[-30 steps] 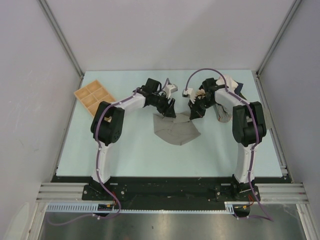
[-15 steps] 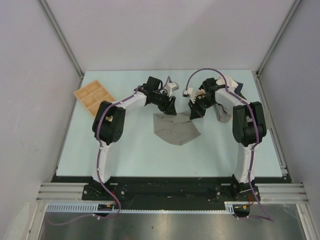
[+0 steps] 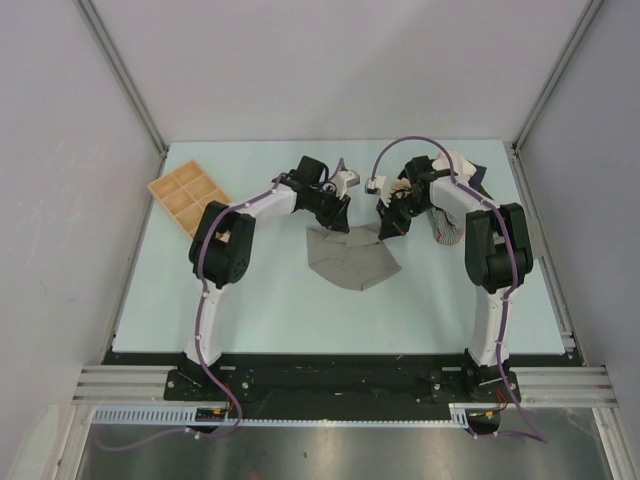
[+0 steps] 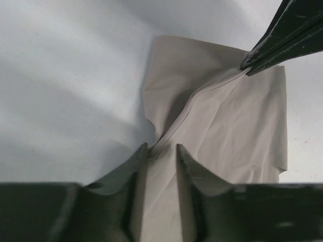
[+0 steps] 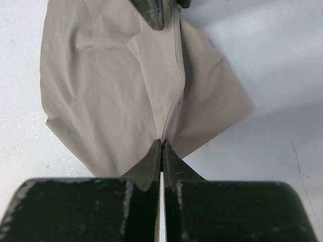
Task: Roll the underwear
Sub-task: Fold the underwear at the center of the board.
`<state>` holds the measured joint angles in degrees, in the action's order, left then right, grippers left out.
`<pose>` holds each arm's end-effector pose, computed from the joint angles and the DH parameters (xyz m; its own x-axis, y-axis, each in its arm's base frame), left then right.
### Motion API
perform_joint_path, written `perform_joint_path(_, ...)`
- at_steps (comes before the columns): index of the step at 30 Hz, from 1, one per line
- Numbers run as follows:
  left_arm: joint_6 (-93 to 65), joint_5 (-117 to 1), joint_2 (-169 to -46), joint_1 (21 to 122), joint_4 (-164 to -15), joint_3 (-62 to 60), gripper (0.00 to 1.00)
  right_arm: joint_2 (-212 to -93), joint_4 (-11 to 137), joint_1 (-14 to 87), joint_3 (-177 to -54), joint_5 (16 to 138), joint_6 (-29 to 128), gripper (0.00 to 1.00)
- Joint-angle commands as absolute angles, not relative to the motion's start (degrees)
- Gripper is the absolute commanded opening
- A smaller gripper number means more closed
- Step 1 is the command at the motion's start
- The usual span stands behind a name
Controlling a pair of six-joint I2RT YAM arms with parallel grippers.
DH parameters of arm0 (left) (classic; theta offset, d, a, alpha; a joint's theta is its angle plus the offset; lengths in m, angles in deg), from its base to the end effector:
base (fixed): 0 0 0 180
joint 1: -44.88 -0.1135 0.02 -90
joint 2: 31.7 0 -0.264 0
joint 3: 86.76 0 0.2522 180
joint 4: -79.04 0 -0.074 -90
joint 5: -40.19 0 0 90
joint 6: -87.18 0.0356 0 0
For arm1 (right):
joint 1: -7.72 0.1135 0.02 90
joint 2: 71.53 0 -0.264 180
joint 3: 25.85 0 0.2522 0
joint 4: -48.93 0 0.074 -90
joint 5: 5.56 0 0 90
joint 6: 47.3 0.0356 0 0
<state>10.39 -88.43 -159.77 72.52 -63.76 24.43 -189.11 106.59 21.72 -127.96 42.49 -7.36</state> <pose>0.4183 -0.2442 0.1657 -0.5415 0.4851 -0.6866 0.8326 0.4226 -0.3580 0.3964 0.1234 0.1841 -0.3138 -0.6659 -0.6768 -0.9483 0.2556 0.1882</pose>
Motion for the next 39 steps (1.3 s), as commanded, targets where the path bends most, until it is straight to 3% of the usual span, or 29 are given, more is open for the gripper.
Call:
perform_joint_path(1, 13.97, -90.16, -160.02, 72.92, -59.95, 27.55, 0.19, -187.46, 107.25, 21.34, -128.64, 40.5, -7.92, 0.0)
perform_joint_path(4, 14.06, -90.51, -159.85, 72.92, -59.25, 28.25, 0.0, -187.55, 107.34, 21.25, -128.82, 40.23, -7.75, 0.0)
perform_joint_path(16, 13.09, -91.3, -150.63, 72.92, -60.83, 25.36, 0.0, -186.76, 107.26, 20.55, -132.59, 40.5, -6.34, 0.0)
perform_joint_path(39, 4.13, -94.37, -138.23, 78.63, -72.95, 2.86, 0.0, -181.67, 109.89, 19.41, -124.61, 39.27, -14.77, 0.0)
